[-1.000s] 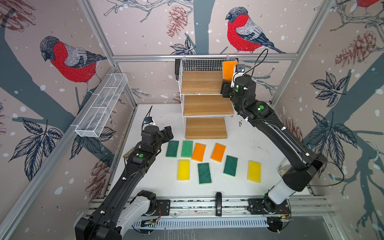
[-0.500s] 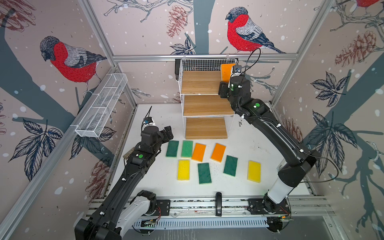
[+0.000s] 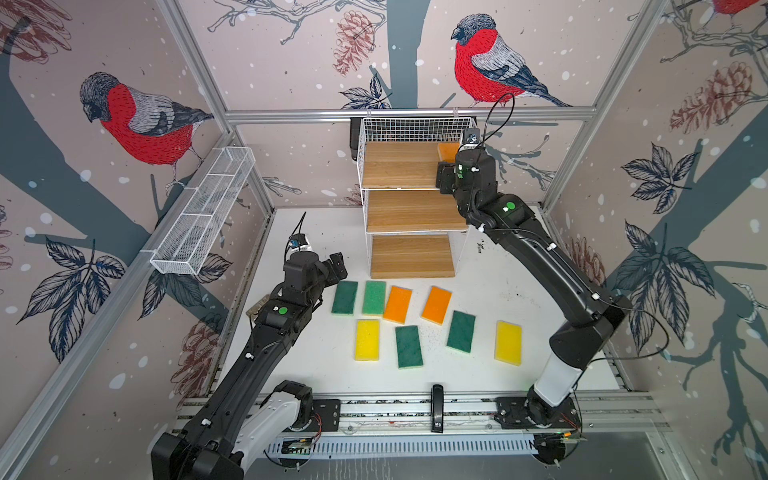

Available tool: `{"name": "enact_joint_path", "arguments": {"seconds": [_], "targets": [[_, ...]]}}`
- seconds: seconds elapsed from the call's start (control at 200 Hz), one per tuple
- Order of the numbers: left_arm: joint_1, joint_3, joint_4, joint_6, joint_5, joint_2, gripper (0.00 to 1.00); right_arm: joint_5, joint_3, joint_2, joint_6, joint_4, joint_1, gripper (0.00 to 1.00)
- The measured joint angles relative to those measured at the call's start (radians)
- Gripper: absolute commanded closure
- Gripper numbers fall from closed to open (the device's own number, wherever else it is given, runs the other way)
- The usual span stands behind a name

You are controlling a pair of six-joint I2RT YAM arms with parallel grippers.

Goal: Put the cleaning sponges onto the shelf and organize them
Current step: 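Lower the orange sponge onto the top shelf and open the right gripper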

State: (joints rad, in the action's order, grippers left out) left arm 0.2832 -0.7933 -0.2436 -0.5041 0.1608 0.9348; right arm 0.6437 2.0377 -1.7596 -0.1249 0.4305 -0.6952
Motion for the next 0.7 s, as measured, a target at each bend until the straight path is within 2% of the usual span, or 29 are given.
{"name": "enact_joint_path", "arguments": {"seconds": [0.37, 0.7], "targets": [[0.000, 0.000, 0.000, 0.005, 0.000, 0.003, 0.10, -0.002, 0.008, -0.020, 0.018, -0.015, 0.006, 0.27], [0.000, 0.001, 0.000, 0.003, 0.000, 0.003, 0.10, 0.005, 0.021, -0.049, 0.016, -0.060, 0.008, 0.27]]}}
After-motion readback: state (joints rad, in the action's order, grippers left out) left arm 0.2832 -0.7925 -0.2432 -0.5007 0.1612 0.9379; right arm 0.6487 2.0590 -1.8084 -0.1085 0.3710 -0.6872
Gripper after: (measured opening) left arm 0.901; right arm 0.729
